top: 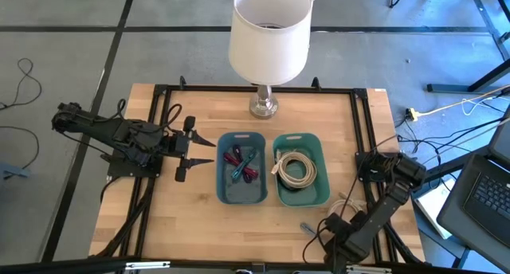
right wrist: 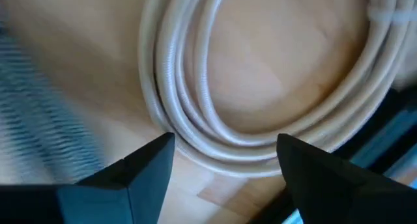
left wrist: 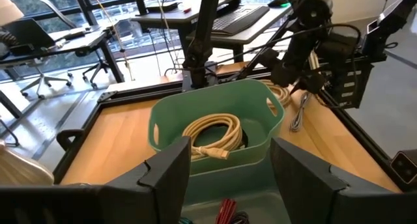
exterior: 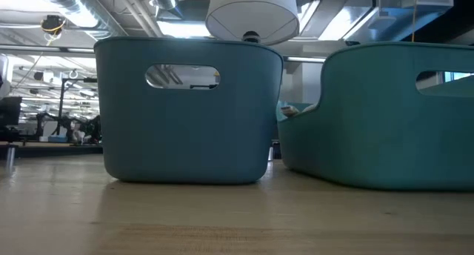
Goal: Pick and place items into bin
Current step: Put the white HDMI cable into the green bin
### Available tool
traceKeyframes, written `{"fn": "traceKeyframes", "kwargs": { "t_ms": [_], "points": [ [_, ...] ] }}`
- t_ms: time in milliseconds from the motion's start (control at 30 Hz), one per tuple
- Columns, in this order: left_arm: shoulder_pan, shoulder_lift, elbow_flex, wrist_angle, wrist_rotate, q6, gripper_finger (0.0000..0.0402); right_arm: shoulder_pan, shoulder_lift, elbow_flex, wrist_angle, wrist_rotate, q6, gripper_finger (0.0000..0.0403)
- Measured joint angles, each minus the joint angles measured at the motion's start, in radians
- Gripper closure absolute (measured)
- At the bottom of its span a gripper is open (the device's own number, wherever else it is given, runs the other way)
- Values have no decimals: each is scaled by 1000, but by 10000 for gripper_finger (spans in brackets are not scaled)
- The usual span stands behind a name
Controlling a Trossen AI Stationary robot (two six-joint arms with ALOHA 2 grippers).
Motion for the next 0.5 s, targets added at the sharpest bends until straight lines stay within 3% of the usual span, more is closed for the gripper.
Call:
{"fn": "traceKeyframes", "kwargs": {
  "t_ms": [267, 500],
  "points": [
    [0, 0, 0, 3, 0, 0, 197, 0, 0, 109, -102, 108, 1, 148],
    [0, 0, 0, 3, 1, 0, 197, -1, 0, 113, -44, 206, -3, 149]
  ]
}}
